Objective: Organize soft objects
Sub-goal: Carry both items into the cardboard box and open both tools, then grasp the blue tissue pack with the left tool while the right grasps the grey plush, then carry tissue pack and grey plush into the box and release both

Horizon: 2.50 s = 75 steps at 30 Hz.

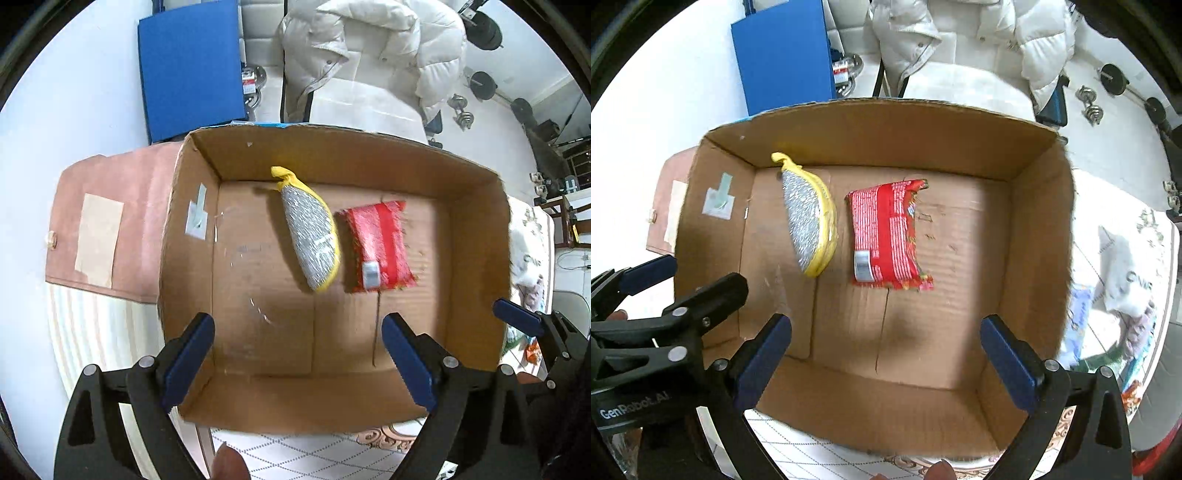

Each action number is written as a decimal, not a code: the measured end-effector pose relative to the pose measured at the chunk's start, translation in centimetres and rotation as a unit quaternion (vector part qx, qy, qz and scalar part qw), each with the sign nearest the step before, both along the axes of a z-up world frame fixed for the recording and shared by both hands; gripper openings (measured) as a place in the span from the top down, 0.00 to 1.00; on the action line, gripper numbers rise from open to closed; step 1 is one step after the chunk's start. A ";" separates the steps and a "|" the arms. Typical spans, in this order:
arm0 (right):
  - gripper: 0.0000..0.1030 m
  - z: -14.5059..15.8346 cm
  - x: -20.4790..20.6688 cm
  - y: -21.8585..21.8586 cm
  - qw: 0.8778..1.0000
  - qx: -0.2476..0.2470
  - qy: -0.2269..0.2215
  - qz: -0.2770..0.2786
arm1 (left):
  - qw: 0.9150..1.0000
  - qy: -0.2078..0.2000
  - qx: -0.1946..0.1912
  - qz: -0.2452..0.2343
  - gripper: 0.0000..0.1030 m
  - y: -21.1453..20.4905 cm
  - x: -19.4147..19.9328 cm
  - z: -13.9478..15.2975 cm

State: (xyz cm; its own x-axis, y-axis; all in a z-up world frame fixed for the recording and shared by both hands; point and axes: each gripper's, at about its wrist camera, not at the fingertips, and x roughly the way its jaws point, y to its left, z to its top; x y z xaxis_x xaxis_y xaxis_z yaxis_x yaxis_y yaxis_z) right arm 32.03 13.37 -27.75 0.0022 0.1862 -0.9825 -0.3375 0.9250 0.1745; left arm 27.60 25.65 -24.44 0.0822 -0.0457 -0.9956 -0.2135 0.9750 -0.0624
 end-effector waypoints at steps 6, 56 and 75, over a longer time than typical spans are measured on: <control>0.00 2.7 -2.6 -2.0 1.000 0.020 -0.020 0.002 | 1.000 -0.029 -0.006 0.002 0.10 -2.3 -2.1 2.4; 0.55 -16.1 7.9 -40.8 0.975 -0.056 0.140 -0.160 | 0.956 0.258 0.024 -0.142 0.38 -33.4 8.4 -21.2; 0.59 0.9 2.8 -36.3 0.992 0.031 0.019 -0.124 | 0.986 0.079 -0.059 -0.137 0.86 -31.6 1.7 -4.3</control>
State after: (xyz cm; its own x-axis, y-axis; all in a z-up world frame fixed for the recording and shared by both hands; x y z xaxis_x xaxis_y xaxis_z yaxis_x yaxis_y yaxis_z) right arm 34.88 -22.91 -26.83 0.0188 0.2438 -0.9696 -0.0923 0.9661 0.2411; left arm 29.31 -5.98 -28.70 -0.1059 -0.1605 -0.9813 0.0414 0.9853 -0.1656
